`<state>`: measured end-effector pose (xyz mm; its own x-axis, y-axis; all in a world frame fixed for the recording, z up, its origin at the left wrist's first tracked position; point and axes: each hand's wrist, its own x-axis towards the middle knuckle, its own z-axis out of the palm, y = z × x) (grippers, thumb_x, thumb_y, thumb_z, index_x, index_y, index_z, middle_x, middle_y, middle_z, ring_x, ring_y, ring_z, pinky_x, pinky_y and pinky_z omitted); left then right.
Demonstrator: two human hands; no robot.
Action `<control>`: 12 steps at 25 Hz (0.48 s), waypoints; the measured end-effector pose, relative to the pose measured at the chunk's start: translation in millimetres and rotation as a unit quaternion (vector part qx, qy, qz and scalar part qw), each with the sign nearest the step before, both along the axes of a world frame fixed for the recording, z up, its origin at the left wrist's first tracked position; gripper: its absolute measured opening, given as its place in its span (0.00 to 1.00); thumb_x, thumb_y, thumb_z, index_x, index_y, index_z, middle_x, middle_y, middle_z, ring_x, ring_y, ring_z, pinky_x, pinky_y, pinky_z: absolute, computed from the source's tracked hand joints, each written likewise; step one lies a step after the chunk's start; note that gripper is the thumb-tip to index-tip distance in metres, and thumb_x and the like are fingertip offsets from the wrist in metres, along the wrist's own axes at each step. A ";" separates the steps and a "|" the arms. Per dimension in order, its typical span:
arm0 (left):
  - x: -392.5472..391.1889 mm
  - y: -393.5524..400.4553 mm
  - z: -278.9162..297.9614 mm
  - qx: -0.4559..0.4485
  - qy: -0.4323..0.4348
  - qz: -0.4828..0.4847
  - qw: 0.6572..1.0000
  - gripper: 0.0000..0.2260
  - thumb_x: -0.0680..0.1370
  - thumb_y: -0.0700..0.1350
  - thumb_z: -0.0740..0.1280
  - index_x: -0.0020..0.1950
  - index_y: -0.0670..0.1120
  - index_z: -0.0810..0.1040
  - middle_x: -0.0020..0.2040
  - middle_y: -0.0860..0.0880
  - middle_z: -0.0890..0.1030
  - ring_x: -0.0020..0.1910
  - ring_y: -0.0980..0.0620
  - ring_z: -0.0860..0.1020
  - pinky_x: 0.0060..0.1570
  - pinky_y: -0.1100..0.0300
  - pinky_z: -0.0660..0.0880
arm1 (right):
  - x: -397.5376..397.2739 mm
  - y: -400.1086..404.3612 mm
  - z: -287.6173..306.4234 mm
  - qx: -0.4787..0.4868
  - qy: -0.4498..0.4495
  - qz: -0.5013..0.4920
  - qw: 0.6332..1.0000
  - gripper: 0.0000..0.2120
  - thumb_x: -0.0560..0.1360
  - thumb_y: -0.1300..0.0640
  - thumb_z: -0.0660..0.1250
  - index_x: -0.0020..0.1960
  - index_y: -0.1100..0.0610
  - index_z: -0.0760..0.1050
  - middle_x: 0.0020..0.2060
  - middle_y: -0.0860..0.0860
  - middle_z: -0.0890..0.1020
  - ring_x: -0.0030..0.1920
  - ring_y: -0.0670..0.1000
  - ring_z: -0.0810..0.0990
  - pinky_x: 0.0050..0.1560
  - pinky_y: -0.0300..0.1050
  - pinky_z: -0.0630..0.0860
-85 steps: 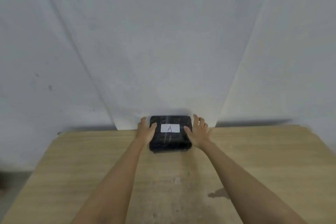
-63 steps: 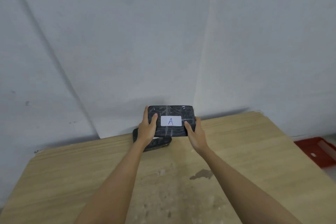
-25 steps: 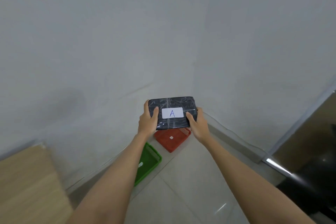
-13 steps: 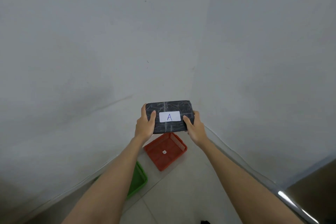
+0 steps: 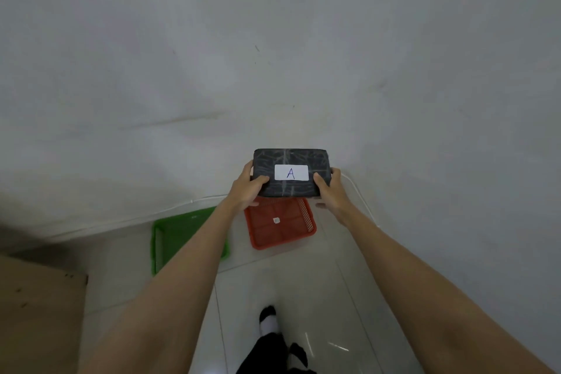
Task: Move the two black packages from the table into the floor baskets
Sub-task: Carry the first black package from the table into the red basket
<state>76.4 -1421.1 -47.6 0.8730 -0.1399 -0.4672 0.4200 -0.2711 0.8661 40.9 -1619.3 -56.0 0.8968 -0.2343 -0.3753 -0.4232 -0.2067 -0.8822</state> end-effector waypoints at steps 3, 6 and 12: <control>26.0 -11.5 -35.3 0.034 0.033 0.025 0.999 0.27 0.77 0.41 0.63 0.75 0.52 0.59 0.60 0.41 0.76 0.54 0.45 0.76 0.38 0.63 0.73 | 41.6 -16.0 -35.9 -0.015 0.065 0.037 0.997 0.21 0.80 0.55 0.58 0.66 0.62 0.54 0.53 0.52 0.70 0.41 0.40 0.72 0.32 0.32 0.71; 51.7 -26.8 -77.9 0.084 0.027 0.038 0.995 0.26 0.76 0.39 0.62 0.74 0.48 0.61 0.56 0.40 0.78 0.50 0.45 0.77 0.43 0.58 0.75 | 78.0 -30.6 -77.6 -0.023 0.108 0.054 0.992 0.21 0.78 0.58 0.59 0.65 0.62 0.55 0.56 0.56 0.71 0.45 0.45 0.75 0.35 0.28 0.74; 88.0 -58.1 -226.5 0.117 0.076 0.082 0.987 0.18 0.77 0.41 0.62 0.67 0.44 0.73 0.60 0.39 0.80 0.57 0.41 0.78 0.59 0.48 0.76 | 134.4 -65.7 -228.5 -0.003 0.175 0.065 0.982 0.22 0.75 0.65 0.64 0.66 0.63 0.62 0.62 0.61 0.74 0.57 0.56 0.76 0.47 0.45 0.76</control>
<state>164.4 -1479.2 -274.1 0.7925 0.1250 -0.5969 0.5949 -0.3736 0.7116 175.3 -1685.0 -284.5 0.7352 -0.1284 -0.6655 -0.6703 -0.2837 -0.6857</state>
